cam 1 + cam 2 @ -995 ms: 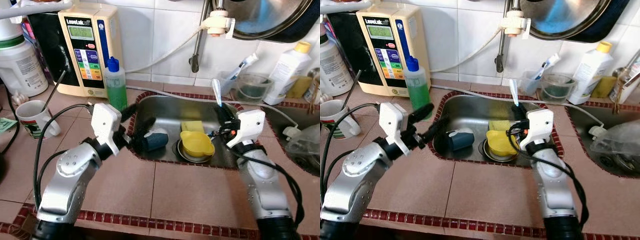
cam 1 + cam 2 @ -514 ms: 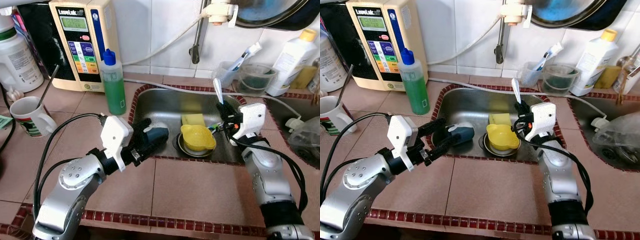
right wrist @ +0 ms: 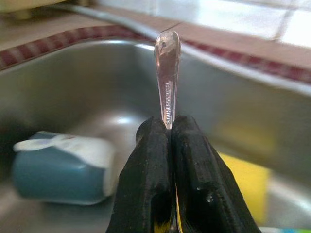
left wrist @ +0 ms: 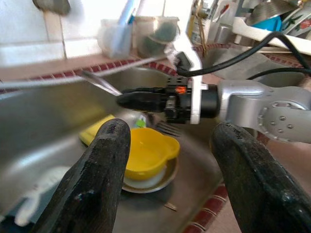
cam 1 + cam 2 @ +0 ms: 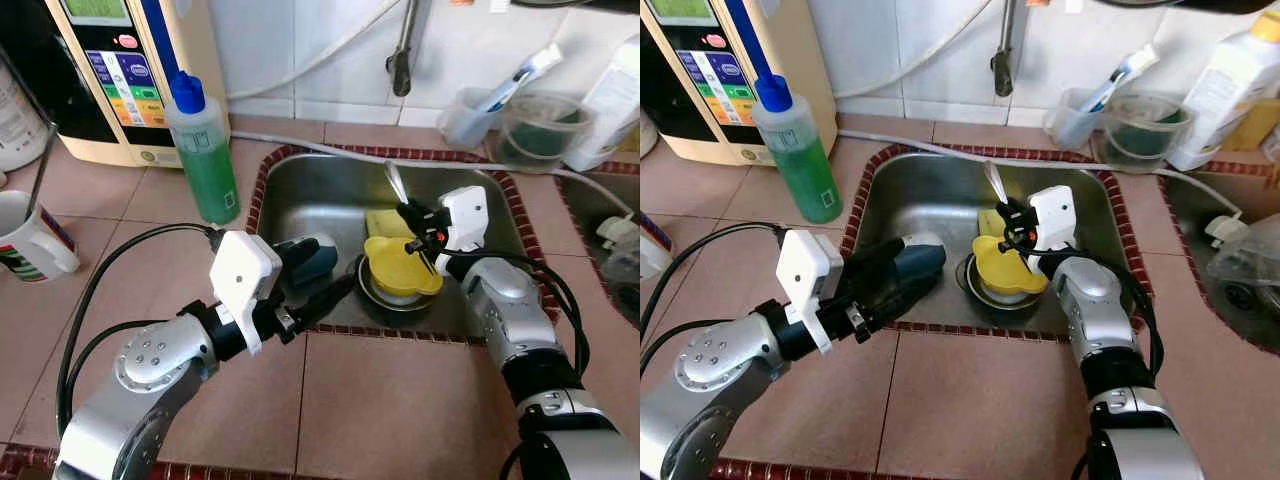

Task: Kitchen organization

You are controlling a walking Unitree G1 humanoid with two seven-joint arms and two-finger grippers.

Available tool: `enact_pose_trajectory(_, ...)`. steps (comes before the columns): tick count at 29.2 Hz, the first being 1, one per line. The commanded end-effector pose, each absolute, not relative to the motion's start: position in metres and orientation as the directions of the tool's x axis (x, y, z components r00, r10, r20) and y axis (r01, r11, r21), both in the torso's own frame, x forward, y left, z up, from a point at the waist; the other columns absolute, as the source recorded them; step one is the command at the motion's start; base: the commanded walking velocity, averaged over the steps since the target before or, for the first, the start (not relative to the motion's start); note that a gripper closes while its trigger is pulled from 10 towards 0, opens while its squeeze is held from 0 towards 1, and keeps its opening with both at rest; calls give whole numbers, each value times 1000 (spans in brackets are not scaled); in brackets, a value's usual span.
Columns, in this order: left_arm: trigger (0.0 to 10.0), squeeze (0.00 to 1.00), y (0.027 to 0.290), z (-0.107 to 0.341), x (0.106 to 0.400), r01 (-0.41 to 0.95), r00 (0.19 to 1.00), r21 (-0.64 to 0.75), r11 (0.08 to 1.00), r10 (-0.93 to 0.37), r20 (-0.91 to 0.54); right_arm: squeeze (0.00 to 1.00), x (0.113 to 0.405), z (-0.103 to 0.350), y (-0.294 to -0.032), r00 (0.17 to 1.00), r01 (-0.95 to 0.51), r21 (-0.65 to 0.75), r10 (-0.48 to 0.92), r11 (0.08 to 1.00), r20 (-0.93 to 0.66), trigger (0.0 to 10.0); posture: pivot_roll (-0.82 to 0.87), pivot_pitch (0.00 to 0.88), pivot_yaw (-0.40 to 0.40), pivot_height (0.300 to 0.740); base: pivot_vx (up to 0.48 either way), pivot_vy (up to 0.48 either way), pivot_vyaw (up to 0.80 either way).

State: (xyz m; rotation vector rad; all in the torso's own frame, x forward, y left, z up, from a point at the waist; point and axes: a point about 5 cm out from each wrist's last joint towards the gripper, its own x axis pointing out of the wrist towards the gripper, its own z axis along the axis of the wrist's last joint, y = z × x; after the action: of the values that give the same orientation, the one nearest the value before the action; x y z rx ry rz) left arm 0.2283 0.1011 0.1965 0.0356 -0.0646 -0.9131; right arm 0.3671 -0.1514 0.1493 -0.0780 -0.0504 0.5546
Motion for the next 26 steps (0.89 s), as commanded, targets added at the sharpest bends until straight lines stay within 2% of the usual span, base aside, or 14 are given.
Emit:
enact_pose_trajectory(1,10000,0,98,198,221,801,596,58,597,-803,35,0,369,152,-142,806,-589,-66,591,805,17,10000,134,254,-38,740,0,0,0)
enact_pose_trajectory(9,10000,0,97,201,221,786,616,45,617,-787,22,0,369,155,-120,687,-726,-2,726,687,23,10000,143,242,-50,740,0,0,0)
enact_pose_trajectory(14,10000,0,98,202,222,783,620,50,620,-784,22,0,367,153,-122,673,-740,-11,740,673,24,10000,142,233,-52,740,0,0,0)
enact_pose_trajectory(15,10000,0,98,202,223,781,623,50,623,-782,20,1000,368,152,-125,672,-740,-1,740,672,18,10000,140,229,-52,740,0,0,0)
enact_pose_trajectory(26,10000,0,99,205,230,779,624,56,625,-781,29,1000,369,155,-139,697,-716,21,715,697,50,10000,124,204,-45,740,0,0,0)
